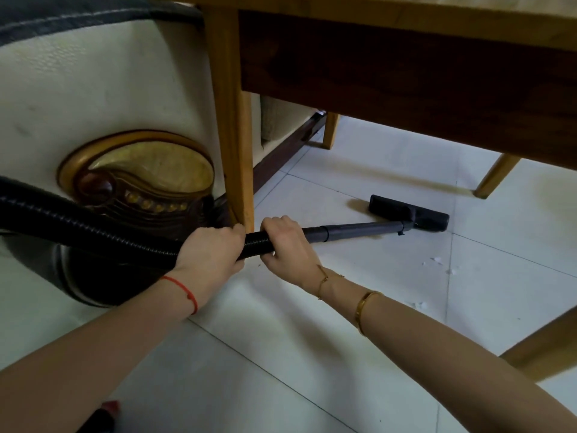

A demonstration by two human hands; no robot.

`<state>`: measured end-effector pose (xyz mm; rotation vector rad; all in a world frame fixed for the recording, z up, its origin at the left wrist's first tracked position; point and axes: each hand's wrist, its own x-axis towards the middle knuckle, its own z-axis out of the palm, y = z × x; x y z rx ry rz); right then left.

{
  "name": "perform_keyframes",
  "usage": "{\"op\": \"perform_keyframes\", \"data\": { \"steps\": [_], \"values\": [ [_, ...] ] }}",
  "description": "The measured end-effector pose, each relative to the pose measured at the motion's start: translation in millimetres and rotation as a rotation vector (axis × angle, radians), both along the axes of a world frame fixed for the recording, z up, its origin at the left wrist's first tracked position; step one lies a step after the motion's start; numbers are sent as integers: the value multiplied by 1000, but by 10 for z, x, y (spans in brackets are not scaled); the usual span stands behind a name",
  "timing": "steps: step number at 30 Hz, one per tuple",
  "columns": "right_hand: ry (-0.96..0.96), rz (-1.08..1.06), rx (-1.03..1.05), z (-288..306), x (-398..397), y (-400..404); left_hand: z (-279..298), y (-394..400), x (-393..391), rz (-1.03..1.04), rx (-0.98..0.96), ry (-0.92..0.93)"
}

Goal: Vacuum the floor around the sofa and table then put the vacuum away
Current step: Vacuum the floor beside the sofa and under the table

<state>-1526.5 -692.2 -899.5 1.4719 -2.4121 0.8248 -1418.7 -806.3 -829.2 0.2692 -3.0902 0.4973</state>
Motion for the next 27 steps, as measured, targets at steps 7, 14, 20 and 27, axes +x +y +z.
{"op": "perform_keyframes", "data": {
  "steps": [7,14,20,27],
  "values": [
    [25,98,217,-195,-546,347,-279,325,-440,14,17,-49],
    [60,117,362,-327,-1167,633,-529,603,-1059,38,140,-90],
    [69,83,392,-354,-1625,639,-647,643,-1520,99,190,-63],
    [81,75,373,-342,-1894,524,-674,592,-1778,151,180,-31]
  ]
}}
